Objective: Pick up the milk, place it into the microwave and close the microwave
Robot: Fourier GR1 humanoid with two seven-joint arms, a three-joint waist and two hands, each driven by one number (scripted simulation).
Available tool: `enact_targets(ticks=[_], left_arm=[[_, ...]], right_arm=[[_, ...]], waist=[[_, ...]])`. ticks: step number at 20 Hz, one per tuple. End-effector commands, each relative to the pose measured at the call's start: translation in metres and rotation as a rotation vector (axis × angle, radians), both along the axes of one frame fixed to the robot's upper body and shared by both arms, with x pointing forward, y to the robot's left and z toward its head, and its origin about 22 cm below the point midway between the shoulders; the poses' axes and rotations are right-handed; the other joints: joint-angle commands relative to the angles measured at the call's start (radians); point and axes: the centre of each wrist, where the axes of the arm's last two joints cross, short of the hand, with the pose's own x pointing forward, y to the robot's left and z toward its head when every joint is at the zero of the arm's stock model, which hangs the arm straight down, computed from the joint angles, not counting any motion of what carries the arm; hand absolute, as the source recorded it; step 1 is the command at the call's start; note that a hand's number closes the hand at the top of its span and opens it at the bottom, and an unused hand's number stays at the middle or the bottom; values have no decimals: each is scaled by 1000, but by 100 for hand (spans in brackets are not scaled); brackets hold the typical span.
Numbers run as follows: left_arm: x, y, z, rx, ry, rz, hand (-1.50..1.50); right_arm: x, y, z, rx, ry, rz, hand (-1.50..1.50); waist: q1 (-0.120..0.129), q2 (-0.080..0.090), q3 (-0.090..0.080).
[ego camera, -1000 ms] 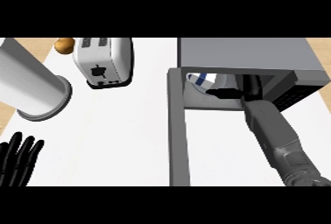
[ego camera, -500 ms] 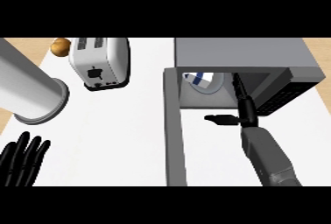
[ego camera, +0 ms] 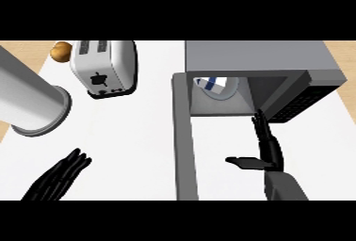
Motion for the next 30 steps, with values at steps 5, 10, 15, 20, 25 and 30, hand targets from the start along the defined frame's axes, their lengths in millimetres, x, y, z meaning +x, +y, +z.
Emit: enact_targets(ticks=[5,10,15,20,25,30], left_arm=[[19,-23,-6,64,-18,-90,150],[51,-30,-29,84,25,-172,150],[68,-46,-18,120,24,-267,150],[82,-103,-34,228,115,-432,150],[99,-121,-52,268,124,-515,150],[92,-182,-58,380,38,-546,150]], right_arm=[[-77,-28,-13,82,-27,37,-150],[-108,-32,1,88,-66,9,-150],[-126,-73,20,87,-67,21,-150],[-161,-70,14,79,-78,-9,-150],[-155,-92,36,95,-122,-3,-150],[-169,-79,48,94,-152,46,-150]], waist=[[1,3,1],[-1,4,0],[3,6,1],[-8,7,2],[2,7,1],[-15,7,1]])
